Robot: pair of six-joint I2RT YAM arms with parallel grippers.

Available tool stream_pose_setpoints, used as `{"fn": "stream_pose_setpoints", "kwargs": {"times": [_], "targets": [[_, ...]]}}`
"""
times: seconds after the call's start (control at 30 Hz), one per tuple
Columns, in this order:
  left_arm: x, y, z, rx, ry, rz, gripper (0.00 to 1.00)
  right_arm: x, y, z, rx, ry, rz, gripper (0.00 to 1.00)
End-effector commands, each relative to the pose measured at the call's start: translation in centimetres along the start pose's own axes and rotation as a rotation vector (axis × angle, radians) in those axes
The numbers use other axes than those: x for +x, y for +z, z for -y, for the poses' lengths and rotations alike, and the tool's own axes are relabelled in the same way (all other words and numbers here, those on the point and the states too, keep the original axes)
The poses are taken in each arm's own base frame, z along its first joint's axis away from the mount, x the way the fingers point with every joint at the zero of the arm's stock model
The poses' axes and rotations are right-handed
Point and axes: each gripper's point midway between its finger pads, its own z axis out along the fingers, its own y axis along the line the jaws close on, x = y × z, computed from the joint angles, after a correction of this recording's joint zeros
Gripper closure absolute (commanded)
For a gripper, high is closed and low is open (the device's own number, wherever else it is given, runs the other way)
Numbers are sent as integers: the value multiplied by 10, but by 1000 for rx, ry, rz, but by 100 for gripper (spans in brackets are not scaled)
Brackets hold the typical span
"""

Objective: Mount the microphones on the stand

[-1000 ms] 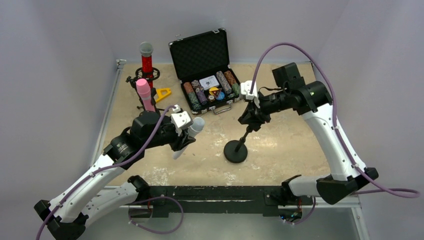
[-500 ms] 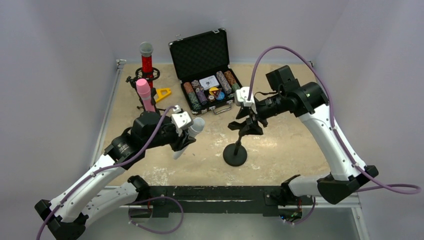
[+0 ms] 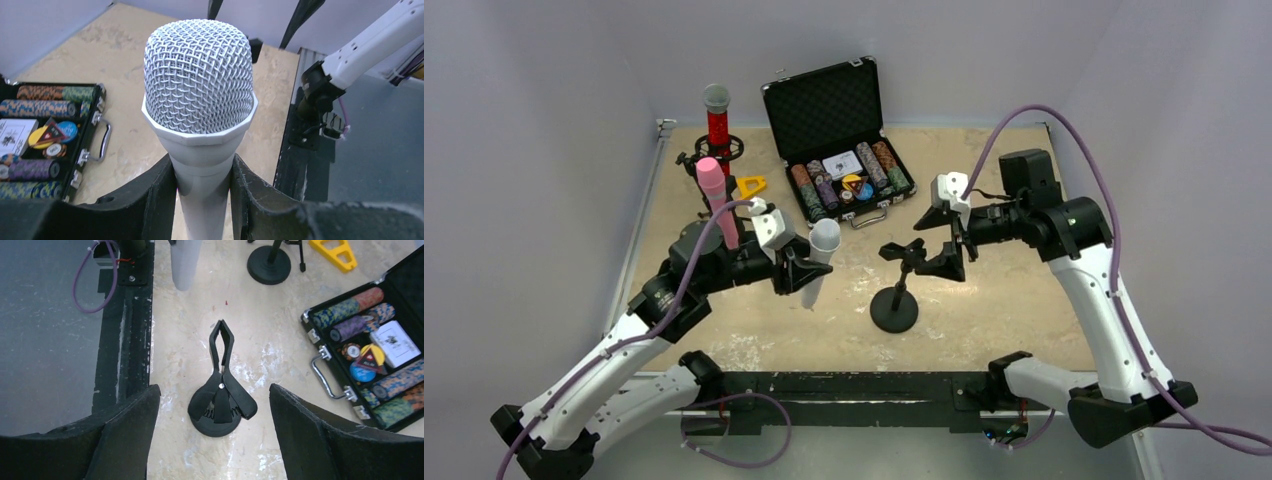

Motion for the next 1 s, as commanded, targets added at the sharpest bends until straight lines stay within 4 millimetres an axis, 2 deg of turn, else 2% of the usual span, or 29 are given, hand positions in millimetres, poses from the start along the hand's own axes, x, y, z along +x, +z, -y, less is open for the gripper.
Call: {"fn": "stream_pose_setpoints", "kwargs": {"times": [0.0, 0.1, 0.27, 0.5, 0.53, 0.57, 0.6, 0.63, 0.73, 0.8, 0.97], "targets": [[-74, 9, 20, 116, 38, 210, 100, 3, 13, 9, -17, 18, 70, 16], [-90, 22, 23, 150, 44, 237, 100, 5, 17, 14, -8, 21, 73, 15], [-97, 41, 27, 185, 34, 236, 100, 18, 25, 22, -11, 46, 57, 14], [-113, 56, 34, 211, 30, 277, 100, 30, 31, -2, -91, 8, 101, 24], [-113, 59, 34, 215, 29, 279, 100, 32, 32, -3, -96, 6, 104, 28], [-115, 61, 36, 220, 31, 283, 100, 33, 32, -5, -99, 3, 108, 40], [-115, 64, 36, 222, 31, 283, 100, 33, 32, -5, -100, -1, 110, 48], [-113, 67, 36, 224, 28, 279, 100, 33, 32, -6, -102, -5, 114, 63], [-110, 75, 36, 226, 28, 272, 100, 30, 30, -9, -110, -11, 124, 86], [-108, 79, 34, 219, 31, 267, 100, 29, 30, -11, -119, -10, 130, 93], [-105, 88, 33, 224, 34, 260, 100, 29, 31, -13, -126, 3, 137, 96]]}}
